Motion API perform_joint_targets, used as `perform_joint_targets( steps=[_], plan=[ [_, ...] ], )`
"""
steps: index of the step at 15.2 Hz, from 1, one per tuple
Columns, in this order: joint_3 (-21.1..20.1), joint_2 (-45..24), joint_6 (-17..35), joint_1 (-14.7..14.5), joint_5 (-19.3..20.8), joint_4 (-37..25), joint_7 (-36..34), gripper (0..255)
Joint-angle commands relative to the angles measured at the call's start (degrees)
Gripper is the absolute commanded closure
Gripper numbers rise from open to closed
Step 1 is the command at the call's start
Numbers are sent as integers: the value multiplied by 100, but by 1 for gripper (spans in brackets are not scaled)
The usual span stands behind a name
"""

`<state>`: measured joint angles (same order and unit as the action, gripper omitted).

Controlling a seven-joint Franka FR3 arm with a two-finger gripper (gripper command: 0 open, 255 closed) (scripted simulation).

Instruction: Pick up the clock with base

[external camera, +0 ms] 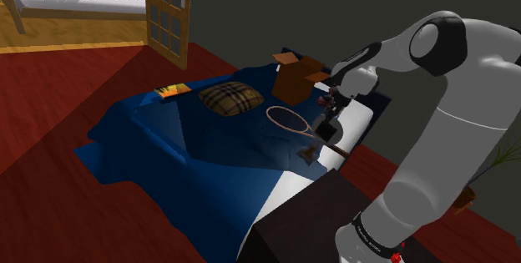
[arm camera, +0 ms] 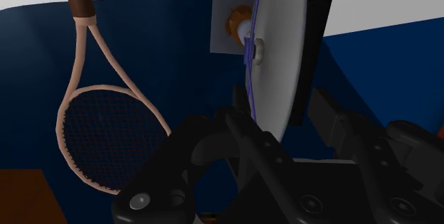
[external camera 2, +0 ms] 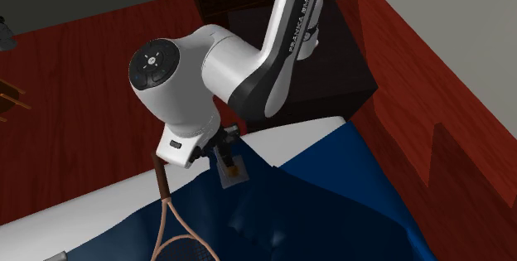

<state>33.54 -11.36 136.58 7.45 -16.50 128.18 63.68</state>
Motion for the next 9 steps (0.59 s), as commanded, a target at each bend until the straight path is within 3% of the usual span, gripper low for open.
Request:
perform_joint_targets(
  steps=[1,9],
  plan=[
    [44,123,-132,-29,129,-42,-96,255],
    [133,491,-529,-98,491,-166,-373,255]
  ],
)
